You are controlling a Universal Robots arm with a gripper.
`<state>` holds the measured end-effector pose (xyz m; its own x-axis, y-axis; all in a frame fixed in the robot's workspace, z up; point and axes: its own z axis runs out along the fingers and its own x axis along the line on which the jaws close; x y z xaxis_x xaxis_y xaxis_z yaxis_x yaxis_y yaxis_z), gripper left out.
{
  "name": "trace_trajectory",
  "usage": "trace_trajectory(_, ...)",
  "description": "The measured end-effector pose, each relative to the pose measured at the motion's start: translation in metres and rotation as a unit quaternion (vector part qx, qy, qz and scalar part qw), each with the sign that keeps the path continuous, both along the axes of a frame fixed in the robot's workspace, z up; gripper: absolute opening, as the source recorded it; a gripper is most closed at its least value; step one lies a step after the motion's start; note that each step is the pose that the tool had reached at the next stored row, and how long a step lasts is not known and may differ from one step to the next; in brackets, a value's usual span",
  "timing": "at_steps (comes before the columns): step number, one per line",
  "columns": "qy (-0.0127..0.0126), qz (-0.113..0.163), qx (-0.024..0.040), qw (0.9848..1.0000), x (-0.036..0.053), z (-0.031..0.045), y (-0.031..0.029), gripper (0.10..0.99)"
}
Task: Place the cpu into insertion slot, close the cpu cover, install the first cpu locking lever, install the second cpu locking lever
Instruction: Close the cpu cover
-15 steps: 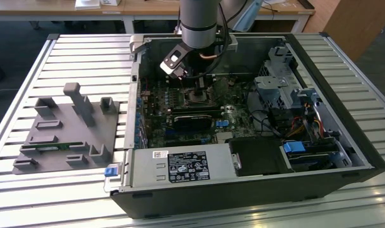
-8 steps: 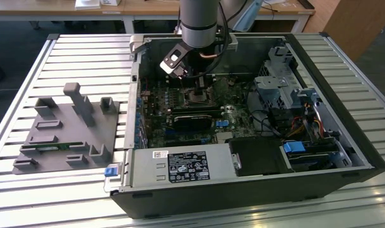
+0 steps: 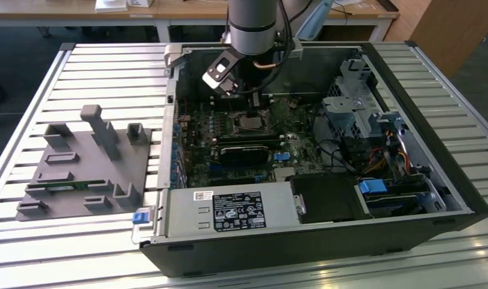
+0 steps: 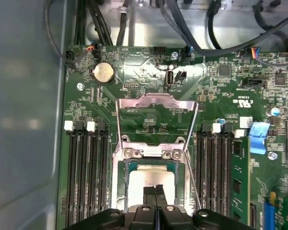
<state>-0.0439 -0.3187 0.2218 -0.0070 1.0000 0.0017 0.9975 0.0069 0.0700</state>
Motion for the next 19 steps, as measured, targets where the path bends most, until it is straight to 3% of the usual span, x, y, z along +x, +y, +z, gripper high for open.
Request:
trace_trajectory(6, 0.0001, 0.000, -0.0001, 1.0000, 0.0000, 0.0159, 0.0000, 0.122)
trace_trajectory(19, 0.0001, 0.000, 0.0000, 1.0000, -0.0003, 0.0158, -0.0052, 0.122)
